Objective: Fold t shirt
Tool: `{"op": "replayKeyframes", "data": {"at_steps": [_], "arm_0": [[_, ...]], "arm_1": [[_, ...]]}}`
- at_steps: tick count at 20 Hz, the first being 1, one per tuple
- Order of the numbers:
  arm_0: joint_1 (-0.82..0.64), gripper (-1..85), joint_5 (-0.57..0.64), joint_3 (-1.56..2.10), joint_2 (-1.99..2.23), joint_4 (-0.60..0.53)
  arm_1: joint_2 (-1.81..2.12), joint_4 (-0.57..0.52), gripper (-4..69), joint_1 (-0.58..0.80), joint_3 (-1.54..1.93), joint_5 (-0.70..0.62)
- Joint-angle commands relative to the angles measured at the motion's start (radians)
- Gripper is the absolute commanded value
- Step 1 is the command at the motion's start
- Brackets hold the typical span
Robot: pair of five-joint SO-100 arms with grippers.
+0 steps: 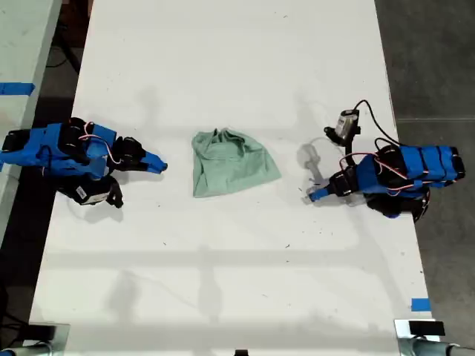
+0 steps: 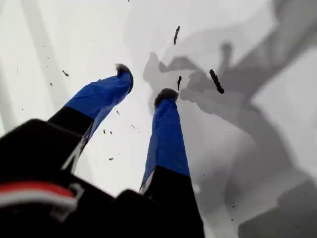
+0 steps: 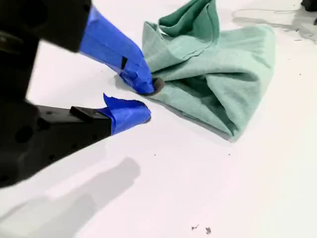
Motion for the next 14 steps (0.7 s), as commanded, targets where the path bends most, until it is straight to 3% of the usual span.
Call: {"op": "replayKeyframes", "data": {"at_steps": [1,4,14], "arm_0": [[-0.014,7.8,-0.003,0.044,0.005,-0.006],[0.015,13.4,0.002,0.044,0.037,-0.012],[0.048,7.6,0.023,0.044,0.060,-0.015]], "arm_1": [[0.015,-0.029,12.5,-0.014,0.054,-0.101],[0.015,-0.029,12.5,-0.006,0.054,-0.107],[0.015,-0.029,11.7,0.006,0.054,-0.112]]}}
